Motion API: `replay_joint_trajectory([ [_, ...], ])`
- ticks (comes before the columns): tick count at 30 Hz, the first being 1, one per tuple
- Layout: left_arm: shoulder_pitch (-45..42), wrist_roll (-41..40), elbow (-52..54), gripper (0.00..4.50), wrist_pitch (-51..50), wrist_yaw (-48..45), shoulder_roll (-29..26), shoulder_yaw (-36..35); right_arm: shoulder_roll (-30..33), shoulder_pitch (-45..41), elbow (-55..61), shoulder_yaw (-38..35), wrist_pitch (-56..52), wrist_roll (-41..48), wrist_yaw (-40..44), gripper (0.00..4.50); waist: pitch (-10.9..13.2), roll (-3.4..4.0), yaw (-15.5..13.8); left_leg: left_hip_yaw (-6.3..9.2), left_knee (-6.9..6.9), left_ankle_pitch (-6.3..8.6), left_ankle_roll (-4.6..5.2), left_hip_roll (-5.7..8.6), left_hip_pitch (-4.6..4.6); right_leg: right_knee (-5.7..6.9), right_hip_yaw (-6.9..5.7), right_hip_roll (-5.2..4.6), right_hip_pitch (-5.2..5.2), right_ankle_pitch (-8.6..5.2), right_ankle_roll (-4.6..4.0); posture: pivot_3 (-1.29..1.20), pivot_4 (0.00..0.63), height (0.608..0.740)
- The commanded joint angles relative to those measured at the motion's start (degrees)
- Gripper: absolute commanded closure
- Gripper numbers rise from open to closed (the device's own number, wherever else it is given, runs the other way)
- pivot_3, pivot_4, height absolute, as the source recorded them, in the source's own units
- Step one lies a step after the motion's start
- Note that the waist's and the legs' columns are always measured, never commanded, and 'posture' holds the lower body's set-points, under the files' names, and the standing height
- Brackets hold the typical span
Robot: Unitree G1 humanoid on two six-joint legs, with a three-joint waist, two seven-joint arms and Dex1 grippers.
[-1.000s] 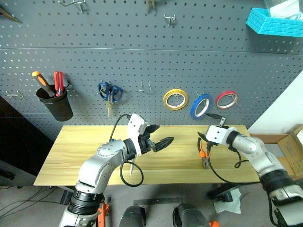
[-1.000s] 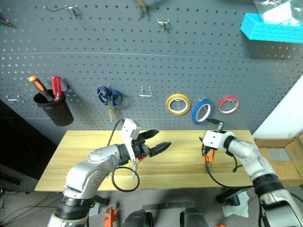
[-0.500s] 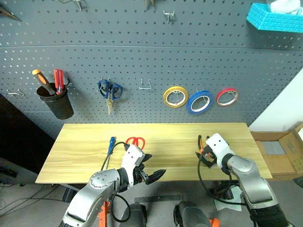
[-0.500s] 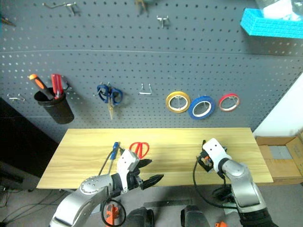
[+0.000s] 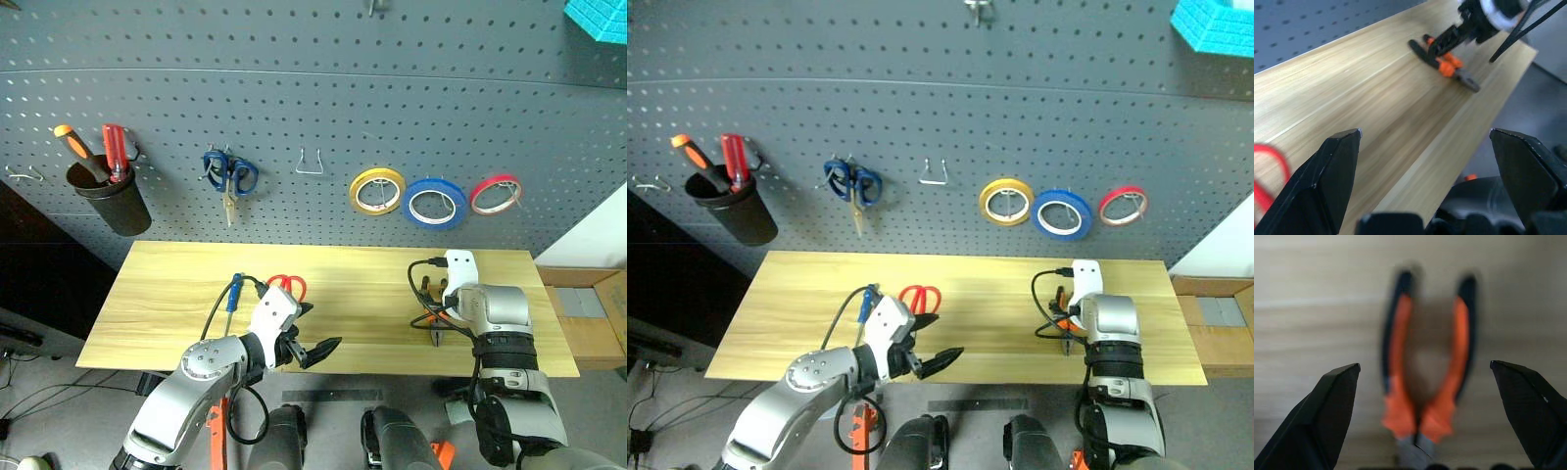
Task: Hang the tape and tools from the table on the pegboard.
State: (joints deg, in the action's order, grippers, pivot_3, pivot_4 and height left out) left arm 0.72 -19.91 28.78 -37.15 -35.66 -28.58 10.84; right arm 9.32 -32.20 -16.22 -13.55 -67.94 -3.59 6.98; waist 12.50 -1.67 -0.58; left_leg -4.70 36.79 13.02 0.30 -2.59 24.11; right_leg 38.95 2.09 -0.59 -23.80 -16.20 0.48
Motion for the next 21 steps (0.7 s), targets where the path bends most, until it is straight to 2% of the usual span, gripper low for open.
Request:
replay_joint_trajectory([
  [1, 0.0, -0.9, 2.6, 0.00, -0.3, 0.0, 0.4, 0.5, 0.0, -0.9, -0.8, -0.6, -0.8, 0.5, -2.6, 0.06, 0.5, 0.03, 0.2, 0.00, 0.00, 0.00, 0.00, 0.00, -0.02, 0.01, 0.00, 0.00, 0.00, 0.00, 0.01, 0.12, 0.282, 0.740],
  [9, 0.8, -1.4, 3.5, 0.00, -1.2, 0.1, -0.1, -0.1, -1.5, -3.7, -4.5, -2.9, -1.5, 4.0, -4.5, 0.06, 1.8, 0.02, 0.6, -0.03, 0.12, -0.02, -0.01, 0.00, -0.04, 0.00, 0.06, 0.03, 0.04, 0.09, 0.22, 0.14, 0.293, 0.740],
  [17, 1.5, -2.2, 4.9, 0.00, -2.4, -0.4, -1.0, -1.0, 0.8, -4.2, -12.5, -2.7, 4.1, 4.7, -4.4, 0.06, 2.0, -0.14, 0.6, -0.01, 0.03, -0.02, -0.02, -0.01, -0.05, -0.04, 0.03, 0.02, 0.04, 0.09, 0.23, 0.15, 0.293, 0.740],
  [20, 1.6, -2.6, 5.1, 0.00, -2.4, -0.3, -1.1, -1.0, 1.6, -4.3, -13.7, -3.7, 6.0, 6.1, -4.6, 0.59, 2.0, -0.18, 0.6, 0.00, 0.06, -0.02, -0.02, -0.01, -0.15, -0.08, 0.03, 0.01, 0.17, -0.07, 0.49, 0.15, 0.286, 0.740],
  [21, 1.7, -2.7, 5.1, 0.00, -2.4, -0.3, -1.2, -1.1, 1.7, -4.4, -13.8, -3.6, 6.2, 6.4, -4.6, 0.95, 2.0, -0.18, 0.6, 0.00, 0.07, -0.02, -0.02, -0.01, -0.21, -0.09, 0.03, 0.00, 0.24, -0.07, 0.50, 0.15, 0.286, 0.740],
])
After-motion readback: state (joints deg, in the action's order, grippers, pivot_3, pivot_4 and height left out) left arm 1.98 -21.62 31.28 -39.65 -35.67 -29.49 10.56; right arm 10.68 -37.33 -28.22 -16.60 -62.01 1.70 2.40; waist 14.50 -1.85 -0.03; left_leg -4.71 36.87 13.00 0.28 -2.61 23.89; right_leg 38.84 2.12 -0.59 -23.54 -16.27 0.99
